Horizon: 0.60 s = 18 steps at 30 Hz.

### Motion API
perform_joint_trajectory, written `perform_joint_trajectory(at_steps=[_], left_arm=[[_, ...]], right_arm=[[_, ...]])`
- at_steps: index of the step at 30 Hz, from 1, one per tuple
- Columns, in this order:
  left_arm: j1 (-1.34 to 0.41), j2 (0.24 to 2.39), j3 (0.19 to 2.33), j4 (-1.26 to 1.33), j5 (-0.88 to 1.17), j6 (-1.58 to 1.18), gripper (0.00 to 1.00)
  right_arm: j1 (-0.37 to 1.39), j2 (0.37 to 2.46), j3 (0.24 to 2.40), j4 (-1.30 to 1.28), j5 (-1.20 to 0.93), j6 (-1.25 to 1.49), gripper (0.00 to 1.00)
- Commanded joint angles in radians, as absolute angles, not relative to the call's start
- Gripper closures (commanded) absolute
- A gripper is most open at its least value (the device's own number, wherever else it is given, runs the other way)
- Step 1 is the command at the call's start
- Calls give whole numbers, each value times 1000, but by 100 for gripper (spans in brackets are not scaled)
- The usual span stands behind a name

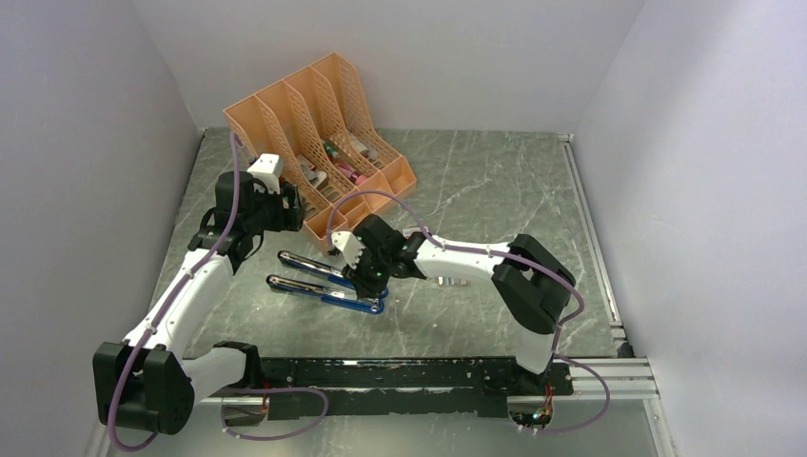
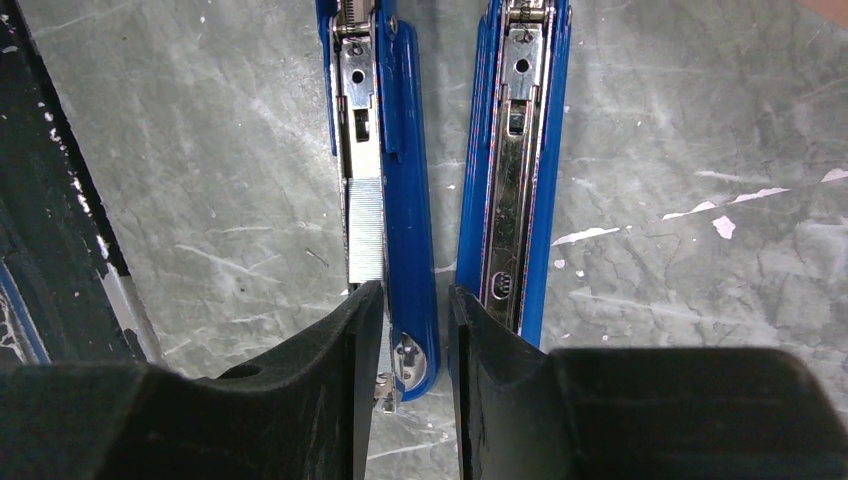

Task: Load the staples into the stapler

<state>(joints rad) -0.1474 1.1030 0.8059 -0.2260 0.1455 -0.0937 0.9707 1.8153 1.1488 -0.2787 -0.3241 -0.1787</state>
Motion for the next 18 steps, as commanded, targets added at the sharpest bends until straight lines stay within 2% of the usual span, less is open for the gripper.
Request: perform_joint_trajectory(at_steps=[1, 11, 18], left_arm=[[-141, 1085, 807, -217, 148, -86, 24], [-141, 1085, 804, -217, 148, -85, 24], [-141, 1085, 806, -216, 152, -86, 24]], right_arm=[[971, 1829, 1178, -264, -336, -187, 66], [971, 1827, 1179, -255, -343, -178, 66], [971, 1751, 1074, -166, -334, -144, 66]])
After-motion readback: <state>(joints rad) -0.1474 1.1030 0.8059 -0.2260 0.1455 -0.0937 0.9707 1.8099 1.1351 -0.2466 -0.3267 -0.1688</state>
